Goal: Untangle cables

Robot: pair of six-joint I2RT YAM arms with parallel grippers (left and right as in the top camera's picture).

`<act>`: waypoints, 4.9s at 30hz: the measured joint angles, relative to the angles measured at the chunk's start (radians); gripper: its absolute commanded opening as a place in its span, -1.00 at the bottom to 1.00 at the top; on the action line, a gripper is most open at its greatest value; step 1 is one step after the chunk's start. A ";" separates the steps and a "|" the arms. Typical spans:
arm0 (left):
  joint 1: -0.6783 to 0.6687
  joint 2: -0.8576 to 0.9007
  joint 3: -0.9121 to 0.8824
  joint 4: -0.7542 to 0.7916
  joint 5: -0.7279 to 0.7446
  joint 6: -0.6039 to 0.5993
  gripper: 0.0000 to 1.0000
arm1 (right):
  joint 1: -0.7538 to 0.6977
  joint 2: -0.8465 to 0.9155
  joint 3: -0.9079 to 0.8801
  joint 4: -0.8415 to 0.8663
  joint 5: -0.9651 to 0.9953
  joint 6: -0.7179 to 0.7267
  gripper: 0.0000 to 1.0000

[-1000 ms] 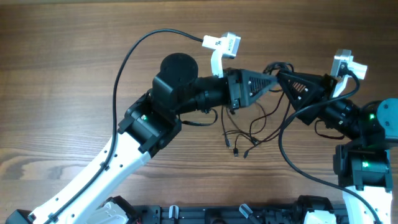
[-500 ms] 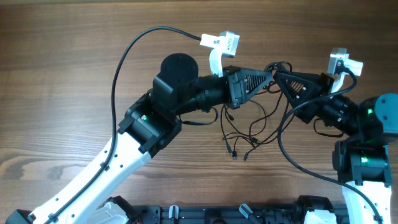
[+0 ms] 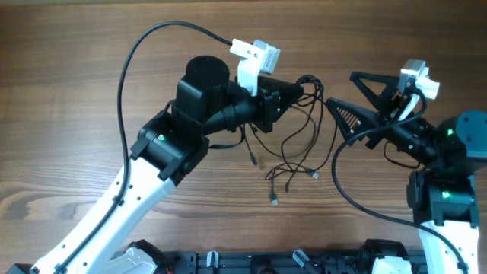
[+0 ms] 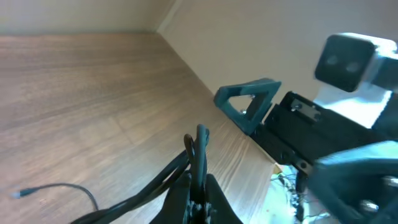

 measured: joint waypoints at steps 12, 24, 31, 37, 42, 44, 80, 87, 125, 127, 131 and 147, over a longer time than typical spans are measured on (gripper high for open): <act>-0.005 -0.005 0.000 0.030 0.009 0.089 -0.92 | 0.000 -0.254 0.000 -0.290 0.239 -0.610 0.99; -0.142 0.010 0.000 0.069 0.042 0.093 -0.92 | 0.000 -0.262 0.000 -0.285 0.249 -0.832 0.27; -0.183 0.012 0.000 0.082 0.041 0.093 -0.92 | 0.000 -0.262 0.000 -0.285 0.173 -0.895 -0.90; -0.186 0.013 0.000 0.085 0.033 0.092 -0.92 | 0.000 -0.262 0.000 -0.286 0.163 -0.908 -0.91; -0.193 0.013 0.000 0.050 -0.140 -0.027 -0.92 | 0.001 -0.262 0.000 -0.289 0.161 -0.908 -0.91; -0.186 0.014 0.000 0.009 -0.247 -0.114 -0.92 | 0.001 -0.262 0.000 -0.290 0.155 -0.908 -0.91; 0.198 0.001 0.015 -0.330 -0.085 0.280 -0.92 | 0.005 -0.261 -0.003 -0.330 0.404 -0.649 1.00; -0.012 0.001 0.014 -0.186 0.003 0.298 -0.92 | 0.005 -0.261 -0.003 -0.348 0.113 -0.914 0.99; -0.209 0.000 0.014 -0.124 0.088 0.388 -0.92 | -0.001 -0.263 -0.006 -0.060 0.212 -0.672 1.00; -0.211 0.000 0.014 -0.126 0.090 0.379 -0.92 | -0.001 -0.263 -0.006 -0.030 0.232 -0.600 0.99; -0.212 0.000 0.014 -0.152 0.092 0.369 -0.93 | 0.000 -0.263 -0.006 0.014 0.299 -0.435 0.99; -0.214 -0.002 0.019 -0.404 -0.111 0.362 -0.92 | 0.004 -0.263 -0.017 0.125 0.703 -0.088 0.99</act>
